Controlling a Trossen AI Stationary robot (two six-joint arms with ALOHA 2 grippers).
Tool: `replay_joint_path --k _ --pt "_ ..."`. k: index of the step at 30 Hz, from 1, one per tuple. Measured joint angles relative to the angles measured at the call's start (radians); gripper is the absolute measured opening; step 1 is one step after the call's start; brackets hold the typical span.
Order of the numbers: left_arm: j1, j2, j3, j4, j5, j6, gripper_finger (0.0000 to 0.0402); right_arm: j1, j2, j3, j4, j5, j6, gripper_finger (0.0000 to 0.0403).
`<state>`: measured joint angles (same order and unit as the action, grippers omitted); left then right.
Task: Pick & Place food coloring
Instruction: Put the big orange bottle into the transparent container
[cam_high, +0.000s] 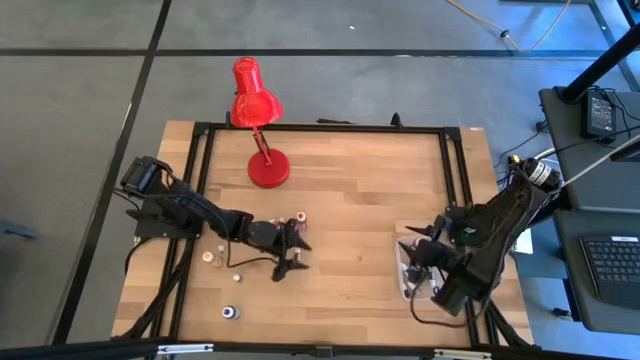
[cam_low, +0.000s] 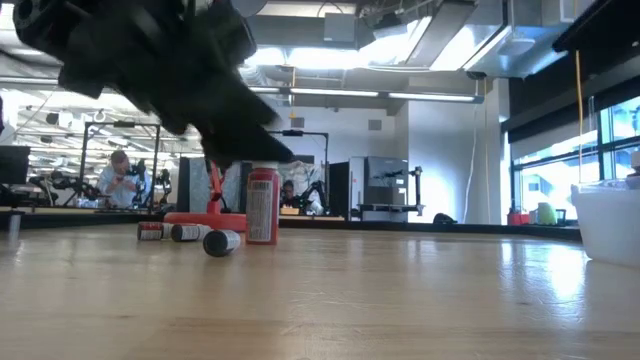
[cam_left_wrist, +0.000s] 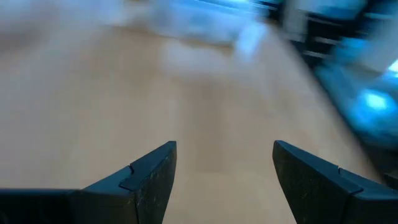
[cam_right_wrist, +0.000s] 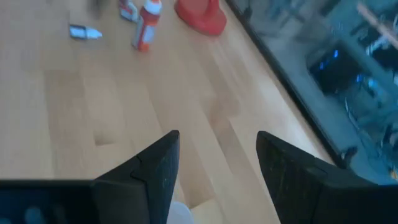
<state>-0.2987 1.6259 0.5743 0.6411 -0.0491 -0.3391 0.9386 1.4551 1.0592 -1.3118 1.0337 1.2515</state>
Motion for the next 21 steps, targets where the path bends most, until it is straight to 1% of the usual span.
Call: replay_joint_path --k 2,3,4,5,6,8,10,11,13,17,21 --pt "0.000 -0.056 0.000 -0.068 0.126 -0.043 0.0259 -0.020 0.000 0.000 0.015 -0.029 -0.007 0.0216" --pt "-0.003 -0.087 0.000 -0.114 0.153 -0.087 0.0259 -0.028 0.000 0.000 0.019 -0.038 -0.014 0.0216" --pt "-0.007 -0.117 0.001 -0.181 0.148 -0.137 0.0259 -0.035 0.000 0.000 0.021 -0.038 -0.024 0.0216" --pt "-0.013 -0.145 0.001 -0.250 0.111 -0.186 0.0259 -0.040 0.000 0.000 0.021 -0.037 -0.026 0.0216" --pt "-0.020 -0.171 0.001 -0.325 0.047 -0.211 0.0259 -0.045 0.000 0.000 0.021 -0.035 -0.026 0.0216" --pt "-0.033 -0.213 0.000 -0.461 -0.139 -0.220 0.0259 -0.059 0.000 0.000 0.021 -0.035 -0.026 0.0216" --pt "-0.045 -0.235 0.000 -0.539 -0.316 -0.222 0.0259 -0.069 0.000 0.000 0.021 -0.033 -0.027 0.0216" --pt "-0.047 -0.239 0.000 -0.554 -0.379 -0.223 0.0259 -0.074 0.000 0.000 0.021 -0.033 -0.027 0.0216" --pt "-0.045 -0.239 0.000 -0.547 -0.423 -0.188 0.0259 -0.083 0.000 0.000 0.021 -0.033 -0.027 0.0216" --pt "-0.023 -0.239 0.000 -0.544 -0.426 -0.117 0.0259 -0.098 0.000 0.000 0.021 -0.033 -0.030 0.0216" --pt "0.005 -0.237 0.000 -0.539 -0.481 -0.094 0.0259 -0.111 0.000 0.000 0.021 -0.033 -0.034 0.0216"
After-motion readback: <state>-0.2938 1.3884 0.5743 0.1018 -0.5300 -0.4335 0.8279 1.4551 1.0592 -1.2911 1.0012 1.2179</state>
